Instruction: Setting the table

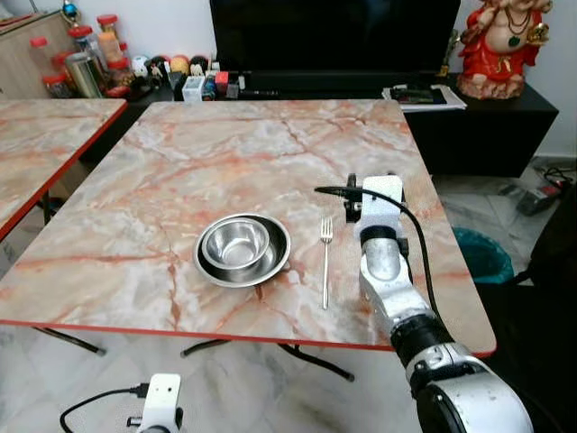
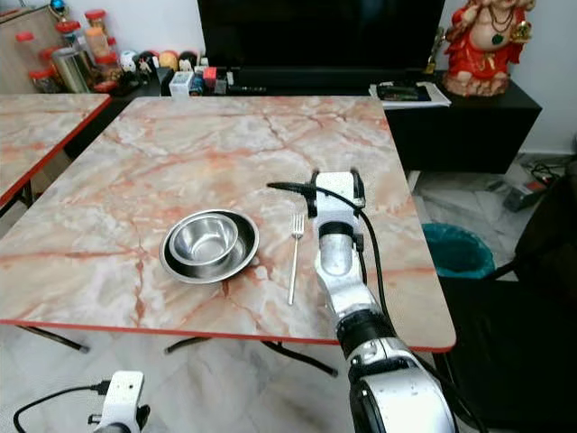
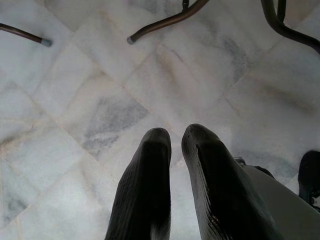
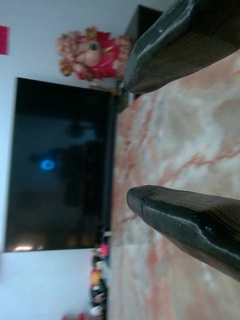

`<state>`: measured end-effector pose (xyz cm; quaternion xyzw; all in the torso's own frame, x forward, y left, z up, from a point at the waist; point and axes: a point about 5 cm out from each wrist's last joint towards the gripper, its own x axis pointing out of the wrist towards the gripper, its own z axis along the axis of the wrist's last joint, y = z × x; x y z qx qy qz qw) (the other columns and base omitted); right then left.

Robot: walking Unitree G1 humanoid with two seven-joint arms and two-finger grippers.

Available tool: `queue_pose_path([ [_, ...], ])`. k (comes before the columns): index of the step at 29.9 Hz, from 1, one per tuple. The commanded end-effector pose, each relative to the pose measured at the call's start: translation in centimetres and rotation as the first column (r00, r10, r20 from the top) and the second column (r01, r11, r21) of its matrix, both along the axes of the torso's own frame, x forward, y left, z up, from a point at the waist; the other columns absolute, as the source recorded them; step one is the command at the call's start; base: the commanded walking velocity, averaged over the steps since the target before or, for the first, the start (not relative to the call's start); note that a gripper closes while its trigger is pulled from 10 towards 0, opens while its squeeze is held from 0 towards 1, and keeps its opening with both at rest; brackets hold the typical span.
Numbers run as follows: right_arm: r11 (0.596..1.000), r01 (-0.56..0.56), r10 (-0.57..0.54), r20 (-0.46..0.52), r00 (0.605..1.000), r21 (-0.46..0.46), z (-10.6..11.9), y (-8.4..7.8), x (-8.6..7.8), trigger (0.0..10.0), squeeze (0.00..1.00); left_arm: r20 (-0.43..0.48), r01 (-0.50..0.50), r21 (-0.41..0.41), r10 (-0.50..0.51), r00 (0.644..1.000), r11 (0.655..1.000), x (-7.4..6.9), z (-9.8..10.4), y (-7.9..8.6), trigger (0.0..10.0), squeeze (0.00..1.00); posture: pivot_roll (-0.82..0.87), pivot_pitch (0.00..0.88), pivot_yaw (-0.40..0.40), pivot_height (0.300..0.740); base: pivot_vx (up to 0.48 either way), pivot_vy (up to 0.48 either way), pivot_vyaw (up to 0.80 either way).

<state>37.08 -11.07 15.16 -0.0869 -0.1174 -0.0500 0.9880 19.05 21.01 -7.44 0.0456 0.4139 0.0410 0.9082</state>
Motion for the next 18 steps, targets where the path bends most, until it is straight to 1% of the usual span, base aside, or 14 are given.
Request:
queue_pose_path([
  [1,1.000,-0.027,0.027,0.033,0.999,0.002,0.28,0.45,-0.26,10.0,0.00,0.016,-0.017,0.015,0.016,1.000,1.000,0.20,0.22,0.51,10.0,0.00,0.01,0.000,0.023,0.740,0.000,0.000,0.00],
  [6,0.999,-0.044,0.043,0.024,0.999,0.021,-0.23,0.87,-0.65,10.0,0.00,0.018,-0.026,0.015,0.026,1.000,1.000,0.27,0.26,0.55,10.0,0.00,0.01,0.000,0.022,0.740,0.000,0.000,0.00],
  [10,0.999,-0.046,0.045,0.023,0.999,0.025,-0.48,0.97,-0.87,10.0,0.00,0.022,-0.054,-0.001,0.054,0.998,0.999,0.35,0.30,0.59,10.0,0.00,0.00,0.000,0.020,0.740,0.000,0.000,0.00],
  [16,0.998,-0.048,0.047,0.033,0.998,0.029,-0.21,0.99,-0.87,10.0,0.00,0.025,-0.057,-0.004,0.057,0.998,0.998,0.41,0.31,0.48,10.0,0.00,0.00,0.000,0.020,0.740,0.000,0.264,0.00],
  [18,0.998,-0.057,0.055,0.052,0.997,0.030,0.17,1.17,-0.84,10.0,0.00,0.026,-0.060,-0.005,0.061,0.998,0.998,0.47,0.34,0.48,10.0,0.00,0.00,0.000,0.021,0.740,0.000,0.283,0.00],
])
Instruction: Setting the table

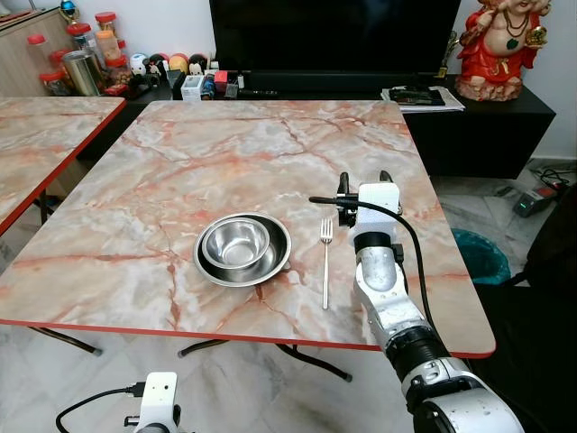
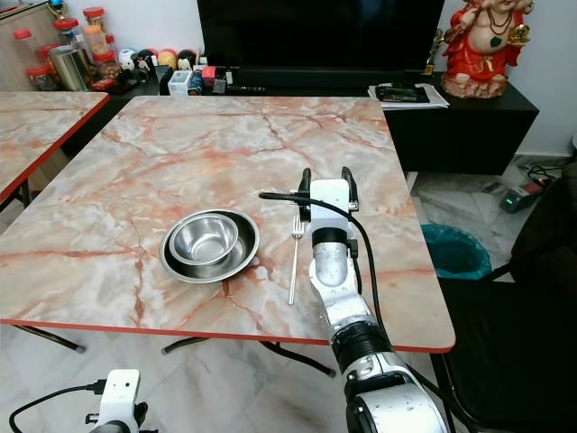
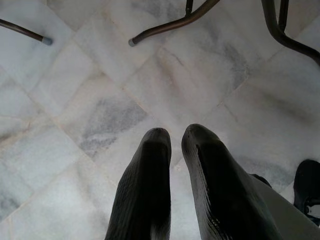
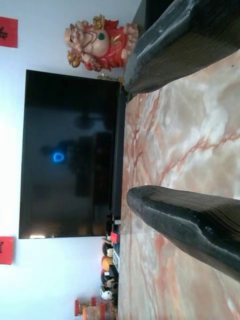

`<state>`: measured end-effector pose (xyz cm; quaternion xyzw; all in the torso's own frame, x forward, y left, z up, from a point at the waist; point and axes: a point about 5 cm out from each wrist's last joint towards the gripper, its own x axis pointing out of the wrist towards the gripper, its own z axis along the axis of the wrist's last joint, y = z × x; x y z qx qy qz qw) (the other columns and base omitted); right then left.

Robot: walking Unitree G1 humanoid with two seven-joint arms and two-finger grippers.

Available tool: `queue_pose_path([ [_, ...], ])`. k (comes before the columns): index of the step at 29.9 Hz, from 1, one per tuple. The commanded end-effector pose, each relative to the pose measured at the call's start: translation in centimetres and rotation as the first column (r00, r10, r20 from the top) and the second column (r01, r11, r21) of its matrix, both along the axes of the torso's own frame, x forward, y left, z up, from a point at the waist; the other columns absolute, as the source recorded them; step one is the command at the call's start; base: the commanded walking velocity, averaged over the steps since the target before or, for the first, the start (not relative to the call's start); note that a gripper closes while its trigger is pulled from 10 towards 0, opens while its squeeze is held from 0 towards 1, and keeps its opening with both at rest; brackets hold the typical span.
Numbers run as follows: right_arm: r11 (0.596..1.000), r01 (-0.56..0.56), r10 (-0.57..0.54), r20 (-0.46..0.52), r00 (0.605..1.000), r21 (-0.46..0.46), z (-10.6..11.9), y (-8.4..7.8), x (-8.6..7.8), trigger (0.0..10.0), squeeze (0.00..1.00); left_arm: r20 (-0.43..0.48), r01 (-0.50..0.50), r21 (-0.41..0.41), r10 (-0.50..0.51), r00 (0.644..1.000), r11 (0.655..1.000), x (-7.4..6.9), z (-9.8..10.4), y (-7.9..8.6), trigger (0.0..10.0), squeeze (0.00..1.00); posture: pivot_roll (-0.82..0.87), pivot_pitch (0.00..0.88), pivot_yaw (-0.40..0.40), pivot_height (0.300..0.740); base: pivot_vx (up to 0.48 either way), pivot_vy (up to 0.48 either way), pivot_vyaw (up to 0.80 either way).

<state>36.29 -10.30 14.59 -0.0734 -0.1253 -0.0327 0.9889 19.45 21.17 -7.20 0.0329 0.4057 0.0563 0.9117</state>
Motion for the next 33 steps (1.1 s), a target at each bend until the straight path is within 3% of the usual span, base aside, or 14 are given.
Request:
queue_pose_path([
  [1,1.000,-0.019,0.018,0.042,0.999,0.013,0.9,0.5,0.0,10.0,0.00,0.006,-0.024,0.005,0.024,1.000,1.000,0.1,0.1,0.3,10.0,0.00,0.00,0.000,0.020,0.740,0.000,0.285,0.00],
  [21,0.997,-0.076,0.074,0.092,0.993,0.018,1.9,2.6,-0.5,10.0,0.00,0.012,-0.022,0.016,0.022,1.000,1.000,0.1,0.2,0.8,10.0,0.00,0.00,0.000,0.048,0.740,0.000,0.400,0.00],
  [33,0.996,-0.090,0.089,0.086,0.992,0.009,1.7,2.6,-0.8,10.0,0.00,0.013,-0.018,0.015,0.018,1.000,1.000,0.1,0.2,0.7,10.0,0.00,0.00,0.000,0.041,0.740,0.000,0.428,0.00],
])
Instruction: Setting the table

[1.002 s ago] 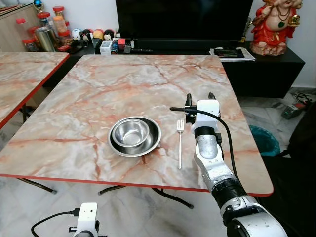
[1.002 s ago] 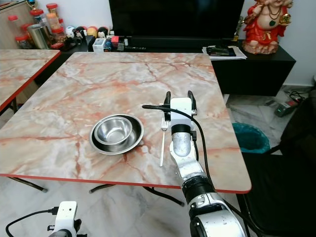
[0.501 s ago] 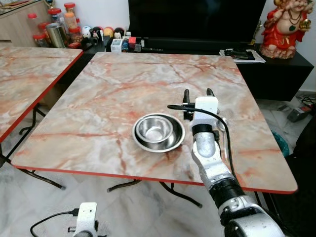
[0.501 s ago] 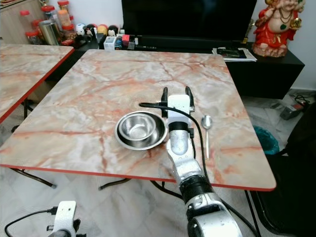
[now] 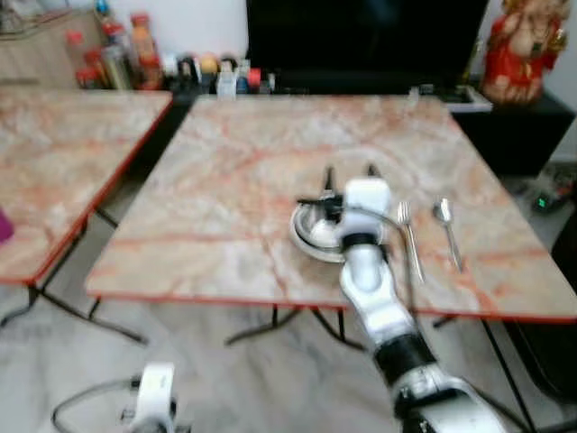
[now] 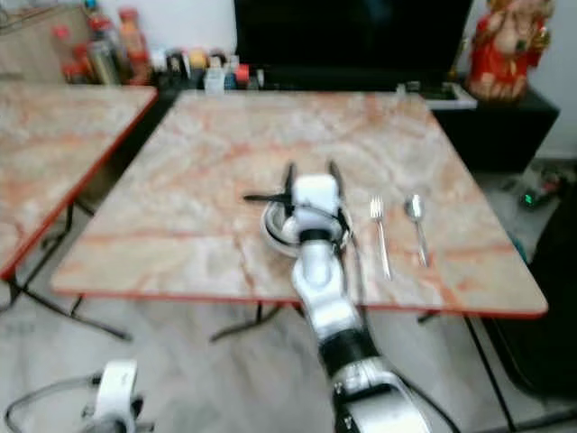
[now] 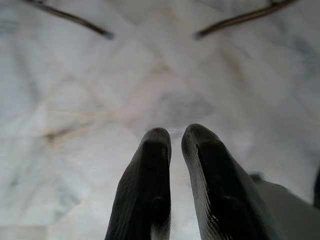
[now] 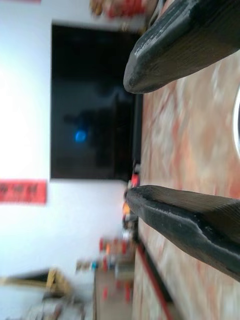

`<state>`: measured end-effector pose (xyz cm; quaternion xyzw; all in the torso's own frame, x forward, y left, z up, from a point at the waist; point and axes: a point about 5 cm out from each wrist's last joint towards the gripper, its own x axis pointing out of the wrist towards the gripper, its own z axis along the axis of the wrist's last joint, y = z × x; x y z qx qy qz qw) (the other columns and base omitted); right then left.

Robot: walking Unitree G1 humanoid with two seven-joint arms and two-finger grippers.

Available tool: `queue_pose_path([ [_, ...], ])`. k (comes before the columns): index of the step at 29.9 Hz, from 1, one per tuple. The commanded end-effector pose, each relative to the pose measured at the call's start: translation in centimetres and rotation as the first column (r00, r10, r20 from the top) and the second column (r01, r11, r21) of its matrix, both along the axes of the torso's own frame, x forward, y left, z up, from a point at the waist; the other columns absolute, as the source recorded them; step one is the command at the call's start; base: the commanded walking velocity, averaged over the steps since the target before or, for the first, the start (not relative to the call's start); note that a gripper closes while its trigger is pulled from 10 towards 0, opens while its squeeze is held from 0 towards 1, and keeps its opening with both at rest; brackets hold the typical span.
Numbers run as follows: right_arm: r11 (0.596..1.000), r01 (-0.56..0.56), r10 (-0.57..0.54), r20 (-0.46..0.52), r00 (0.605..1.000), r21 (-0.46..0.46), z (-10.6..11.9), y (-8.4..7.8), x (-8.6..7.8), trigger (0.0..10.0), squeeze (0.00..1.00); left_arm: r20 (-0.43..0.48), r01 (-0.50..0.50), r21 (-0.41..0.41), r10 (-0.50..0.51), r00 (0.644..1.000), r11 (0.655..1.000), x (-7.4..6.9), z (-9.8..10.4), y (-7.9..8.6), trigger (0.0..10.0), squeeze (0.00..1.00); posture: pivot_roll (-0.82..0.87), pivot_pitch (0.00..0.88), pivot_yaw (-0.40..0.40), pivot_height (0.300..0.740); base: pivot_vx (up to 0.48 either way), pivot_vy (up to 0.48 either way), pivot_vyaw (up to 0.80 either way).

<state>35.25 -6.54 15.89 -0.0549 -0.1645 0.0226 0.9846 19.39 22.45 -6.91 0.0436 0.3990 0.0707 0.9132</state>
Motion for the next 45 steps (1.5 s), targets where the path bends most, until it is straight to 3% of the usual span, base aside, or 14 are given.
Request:
queue_pose_path([
  [1,1.000,0.028,-0.028,0.016,0.999,-0.004,0.4,-1.2,0.2,10.0,0.00,-0.001,-0.001,-0.017,0.001,1.000,1.000,0.2,-0.1,-0.7,10.0,0.00,0.00,0.000,0.041,0.740,0.000,0.424,0.00],
  [38,0.999,-0.031,0.031,-0.019,0.999,-0.031,-0.3,-0.7,-0.3,10.0,0.00,-0.014,-0.013,-0.023,0.013,1.000,1.000,-0.6,-0.5,-0.9,10.0,0.00,0.00,0.000,0.006,0.740,0.000,0.428,0.00],
  [45,0.999,-0.005,0.002,-0.087,0.996,-0.039,-2.0,-1.9,-0.5,10.0,0.00,-0.012,-0.007,-0.021,0.007,1.000,1.000,-0.5,-0.5,-1.0,10.0,0.00,0.00,0.000,0.006,0.740,0.000,0.426,0.00],
])
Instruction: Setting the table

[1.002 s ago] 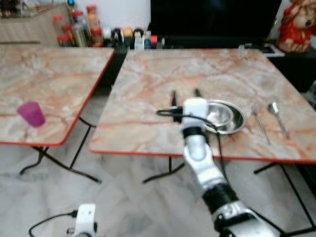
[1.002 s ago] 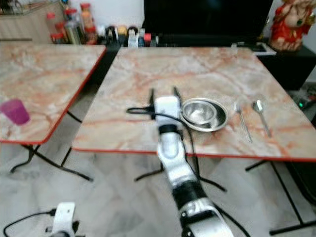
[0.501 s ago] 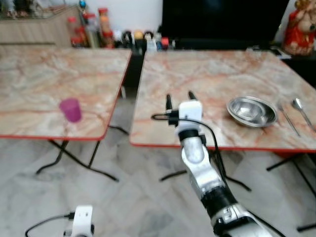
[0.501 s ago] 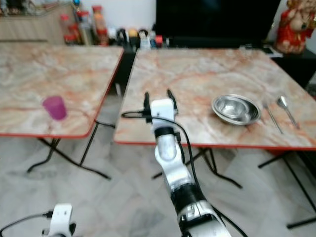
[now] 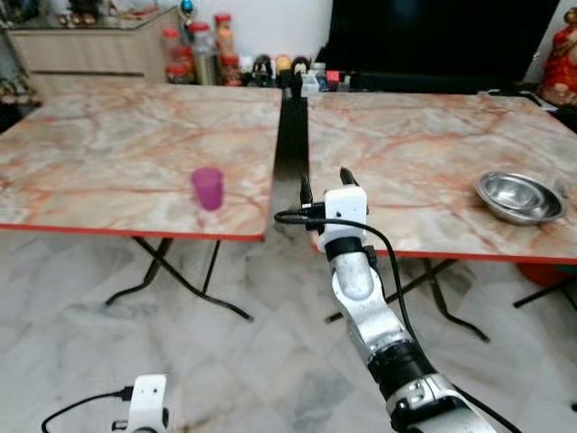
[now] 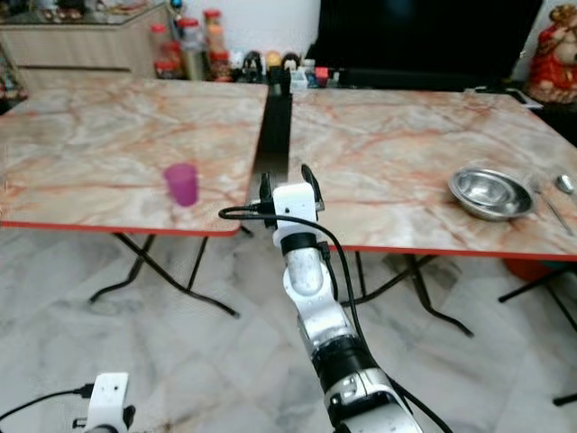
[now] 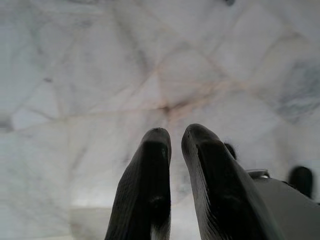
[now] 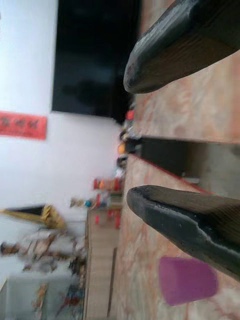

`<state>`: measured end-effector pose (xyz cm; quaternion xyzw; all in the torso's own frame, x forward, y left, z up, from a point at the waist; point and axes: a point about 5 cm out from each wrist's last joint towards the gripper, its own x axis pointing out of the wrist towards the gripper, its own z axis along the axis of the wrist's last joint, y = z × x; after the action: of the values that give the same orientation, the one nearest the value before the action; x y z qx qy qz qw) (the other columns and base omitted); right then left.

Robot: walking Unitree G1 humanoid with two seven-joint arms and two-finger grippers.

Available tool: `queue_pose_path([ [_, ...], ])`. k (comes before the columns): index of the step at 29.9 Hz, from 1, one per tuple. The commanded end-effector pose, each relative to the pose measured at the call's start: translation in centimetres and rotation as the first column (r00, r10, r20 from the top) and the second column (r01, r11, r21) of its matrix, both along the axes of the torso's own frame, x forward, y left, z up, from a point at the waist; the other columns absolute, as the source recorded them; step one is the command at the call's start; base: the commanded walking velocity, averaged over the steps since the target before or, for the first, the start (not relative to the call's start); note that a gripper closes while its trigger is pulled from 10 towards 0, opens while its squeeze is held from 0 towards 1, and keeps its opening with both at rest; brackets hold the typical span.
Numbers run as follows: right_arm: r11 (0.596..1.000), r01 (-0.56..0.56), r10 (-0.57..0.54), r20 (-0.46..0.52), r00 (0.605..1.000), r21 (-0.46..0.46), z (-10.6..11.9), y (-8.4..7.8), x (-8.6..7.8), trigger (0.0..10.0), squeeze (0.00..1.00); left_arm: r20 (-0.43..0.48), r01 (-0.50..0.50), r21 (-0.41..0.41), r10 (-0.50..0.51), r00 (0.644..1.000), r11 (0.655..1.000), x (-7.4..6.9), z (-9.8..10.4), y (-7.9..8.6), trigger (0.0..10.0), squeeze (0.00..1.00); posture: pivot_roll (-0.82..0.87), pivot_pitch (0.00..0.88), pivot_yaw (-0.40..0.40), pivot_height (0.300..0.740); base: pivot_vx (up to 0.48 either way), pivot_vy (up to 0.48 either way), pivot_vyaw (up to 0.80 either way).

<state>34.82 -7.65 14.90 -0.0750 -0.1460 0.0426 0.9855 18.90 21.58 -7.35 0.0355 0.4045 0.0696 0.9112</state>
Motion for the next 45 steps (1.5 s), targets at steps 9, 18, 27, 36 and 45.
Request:
queue_pose_path([
  [9,0.996,0.085,-0.091,-0.217,0.972,-0.035,-4.8,-3.2,-0.3,10.0,0.00,-0.008,0.004,0.018,-0.004,1.000,1.000,0.0,0.0,0.1,10.0,0.00,0.00,0.000,0.004,0.740,0.000,0.126,0.00],
  [18,0.976,0.217,-0.187,-0.531,0.827,-0.005,-11.6,-7.3,-2.9,10.0,0.00,-0.002,-0.013,0.023,0.013,1.000,1.000,-0.2,0.0,0.3,10.0,0.00,0.01,0.000,0.010,0.740,0.000,0.000,0.00],
  [27,0.961,0.271,-0.219,-0.753,0.620,-0.056,-16.9,-10.1,-7.2,10.0,0.00,0.003,-0.007,0.019,0.007,1.000,1.000,0.0,0.1,0.4,10.0,0.00,0.01,0.000,0.025,0.740,0.000,0.000,0.00],
  [36,0.960,0.240,-0.235,-0.888,0.395,-0.148,-21.4,-11.8,-13.2,10.0,0.00,0.006,0.001,0.004,-0.001,1.000,1.000,0.4,0.2,0.0,10.0,0.00,0.01,0.000,0.022,0.740,0.000,0.000,0.00],
  [45,0.961,0.213,-0.233,-0.928,0.292,-0.174,-23.1,-12.1,-16.2,10.0,0.00,0.001,-0.005,-0.004,0.005,1.000,1.000,0.1,0.0,-0.3,10.0,0.00,0.01,0.000,0.008,0.740,0.000,0.000,0.00],
])
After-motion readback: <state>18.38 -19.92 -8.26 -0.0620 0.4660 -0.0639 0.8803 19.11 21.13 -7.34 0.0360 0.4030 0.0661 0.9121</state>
